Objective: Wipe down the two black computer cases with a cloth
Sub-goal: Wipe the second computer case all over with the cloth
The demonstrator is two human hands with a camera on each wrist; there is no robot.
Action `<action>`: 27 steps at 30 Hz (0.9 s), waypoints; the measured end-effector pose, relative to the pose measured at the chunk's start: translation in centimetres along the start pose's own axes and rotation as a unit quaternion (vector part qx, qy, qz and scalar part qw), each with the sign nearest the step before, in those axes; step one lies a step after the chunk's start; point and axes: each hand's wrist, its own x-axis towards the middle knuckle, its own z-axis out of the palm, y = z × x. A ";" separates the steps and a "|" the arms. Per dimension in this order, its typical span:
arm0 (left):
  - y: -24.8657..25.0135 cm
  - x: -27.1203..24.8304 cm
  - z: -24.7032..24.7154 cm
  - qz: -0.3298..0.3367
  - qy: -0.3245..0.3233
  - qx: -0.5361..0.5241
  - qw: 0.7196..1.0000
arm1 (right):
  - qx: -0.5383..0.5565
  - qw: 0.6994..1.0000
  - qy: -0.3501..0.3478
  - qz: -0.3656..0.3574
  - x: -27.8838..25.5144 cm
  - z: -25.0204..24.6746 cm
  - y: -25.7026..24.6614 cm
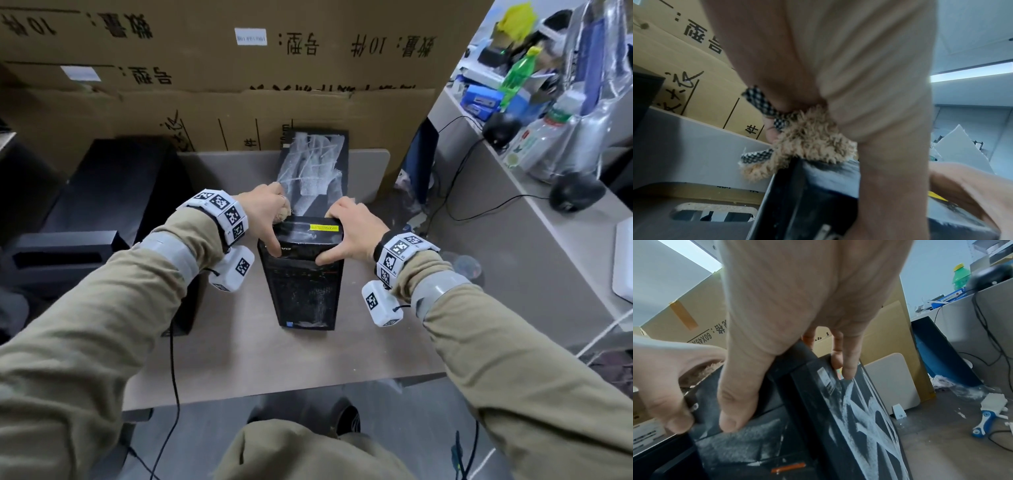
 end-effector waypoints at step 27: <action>1.2 -3.1 3.4 -0.012 0.050 -0.012 0.999 | -0.068 0.997 -0.016 -0.043 -1.2 1.2 0.1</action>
